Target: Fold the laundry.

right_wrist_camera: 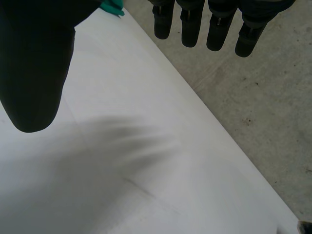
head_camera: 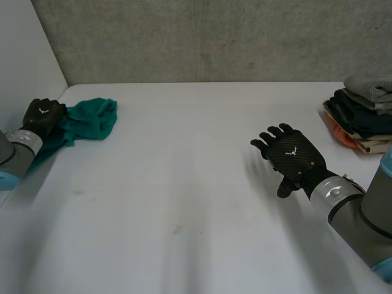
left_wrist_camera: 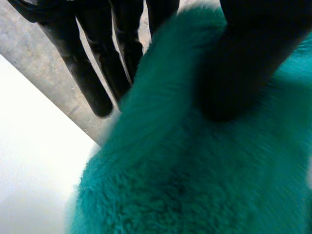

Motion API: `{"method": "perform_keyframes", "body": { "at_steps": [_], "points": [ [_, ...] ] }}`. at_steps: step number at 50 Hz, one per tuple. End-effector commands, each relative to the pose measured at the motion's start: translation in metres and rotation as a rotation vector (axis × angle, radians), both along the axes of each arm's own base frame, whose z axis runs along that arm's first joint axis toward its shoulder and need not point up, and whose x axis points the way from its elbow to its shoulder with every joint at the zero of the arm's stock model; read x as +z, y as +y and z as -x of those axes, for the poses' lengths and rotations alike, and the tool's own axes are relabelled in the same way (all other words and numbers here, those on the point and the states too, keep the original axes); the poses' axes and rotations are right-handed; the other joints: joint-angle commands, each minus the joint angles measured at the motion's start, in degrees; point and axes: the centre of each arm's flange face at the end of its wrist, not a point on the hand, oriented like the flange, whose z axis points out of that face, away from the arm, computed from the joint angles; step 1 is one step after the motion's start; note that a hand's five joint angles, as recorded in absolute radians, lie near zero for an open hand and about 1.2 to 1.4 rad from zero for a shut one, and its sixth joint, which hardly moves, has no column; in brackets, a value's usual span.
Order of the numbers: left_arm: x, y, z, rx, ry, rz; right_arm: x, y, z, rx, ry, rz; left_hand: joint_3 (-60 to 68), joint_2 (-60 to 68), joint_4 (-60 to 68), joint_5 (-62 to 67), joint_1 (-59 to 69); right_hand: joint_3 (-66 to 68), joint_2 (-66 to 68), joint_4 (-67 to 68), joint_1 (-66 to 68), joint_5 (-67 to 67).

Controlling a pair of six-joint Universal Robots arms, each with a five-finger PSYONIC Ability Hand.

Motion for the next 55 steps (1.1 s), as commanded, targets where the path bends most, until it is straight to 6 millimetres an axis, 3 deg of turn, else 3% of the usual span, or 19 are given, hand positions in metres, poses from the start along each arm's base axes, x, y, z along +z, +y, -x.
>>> {"method": "perform_keyframes", "body": {
  "at_steps": [1,2,3,6,10,14,17,21,24,25,29,32,33,34,36,40,44,50,55],
  "points": [
    [0.018,0.009,0.03,-0.017,0.008,0.005,-0.001,0.0,0.001,-0.007,0.001,-0.004,31.12,30.87,30.85,32.38,26.51,-2.06,-2.0,-2.17,-3.08,-2.9],
    [0.029,0.011,0.032,-0.013,0.011,0.019,-0.001,0.0,0.001,-0.007,0.001,-0.004,31.12,30.87,30.85,32.38,26.51,-2.06,-2.0,-2.17,-3.08,-2.9],
    [0.061,0.019,0.043,-0.009,0.022,0.062,-0.001,-0.001,0.001,-0.01,0.003,-0.002,31.12,30.87,30.85,32.38,26.51,-2.06,-2.0,-2.17,-3.08,-2.9],
    [0.098,0.038,0.058,-0.029,0.06,0.098,-0.001,-0.001,0.001,-0.013,0.001,0.003,31.12,30.87,30.85,32.38,26.51,-2.06,-2.0,-2.17,-3.08,-2.9],
    [0.163,0.093,0.117,-0.181,0.206,0.167,0.002,-0.003,0.002,-0.022,-0.002,0.012,31.12,30.87,30.85,32.38,26.51,-2.06,-2.0,-2.17,-3.08,-2.9],
    [0.207,0.153,0.156,-0.318,0.333,0.175,0.007,-0.01,0.008,-0.063,-0.009,0.027,31.12,30.87,30.85,32.38,26.51,-2.06,-2.0,-2.17,-3.08,-2.9],
    [0.219,0.184,0.172,-0.382,0.382,0.158,0.011,-0.016,0.015,-0.105,-0.012,0.034,31.12,30.87,30.85,32.38,26.51,-2.06,-2.0,-2.17,-3.08,-2.9],
    [0.207,0.229,0.205,-0.49,0.42,0.073,0.017,-0.017,0.018,-0.131,-0.014,0.051,31.12,30.87,30.85,32.38,26.51,-2.06,-2.0,-2.17,-3.08,-2.9],
    [0.179,0.262,0.239,-0.58,0.407,-0.026,0.02,-0.018,0.02,-0.144,-0.017,0.061,31.12,30.87,30.85,32.38,26.51,-2.06,-2.0,-2.17,-3.08,-2.9],
    [0.156,0.274,0.256,-0.618,0.391,-0.091,0.021,-0.019,0.022,-0.15,-0.017,0.062,31.12,30.87,30.85,32.38,26.51,-2.06,-2.0,-2.17,-3.08,-2.9],
    [0.104,0.292,0.283,-0.653,0.349,-0.235,0.022,-0.024,0.028,-0.172,-0.022,0.064,31.12,30.87,30.85,32.38,26.51,-2.06,-2.0,-2.17,-3.08,-2.9],
    [0.088,0.301,0.29,-0.651,0.325,-0.299,0.022,-0.025,0.029,-0.179,-0.029,0.063,31.12,30.87,30.85,32.38,26.51,-2.06,-2.0,-2.17,-3.08,-2.9],
    [0.087,0.309,0.296,-0.67,0.318,-0.315,0.022,-0.026,0.029,-0.181,-0.029,0.063,10.0,9.74,9.73,11.25,5.39,-2.06,-2.0,-2.17,-3.08,-2.9],
    [0.088,0.312,0.297,-0.677,0.316,-0.32,0.022,-0.026,0.03,-0.183,-0.029,0.061,-6.87,-7.12,-7.14,-5.61,-11.48,-2.06,-2.0,-2.17,-3.08,-2.9],
    [0.095,0.315,0.3,-0.686,0.319,-0.304,0.022,-0.026,0.03,-0.183,-0.028,0.06,-21.62,-21.87,-21.89,-20.36,-26.23,-2.06,-2.0,-2.17,-3.08,-2.9],
    [0.138,0.315,0.292,-0.689,0.356,-0.206,0.022,-0.025,0.029,-0.181,-0.028,0.056,-23.19,-23.44,-23.46,-21.93,-27.79,-2.06,-2.0,-2.17,-3.08,-2.9],
    [0.162,0.301,0.273,-0.64,0.375,-0.145,0.022,-0.024,0.029,-0.182,-0.028,0.046,-23.02,-23.27,-23.29,-21.76,-27.63,-2.06,-2.0,-2.17,-3.08,-2.9],
    [0.17,0.266,0.232,-0.508,0.332,-0.095,0.029,-0.008,0.026,-0.161,-0.024,-0.037,-23.02,-23.27,-23.29,-21.76,-27.63,-2.06,-2.0,-2.17,-3.08,-2.9],
    [0.155,0.226,0.194,-0.374,0.193,-0.051,0.03,0.012,0.013,-0.111,-0.019,-0.148,-23.19,-23.44,-23.46,-21.93,-27.8,-2.06,-2.0,-2.17,-3.08,-2.9]
  ]
}}
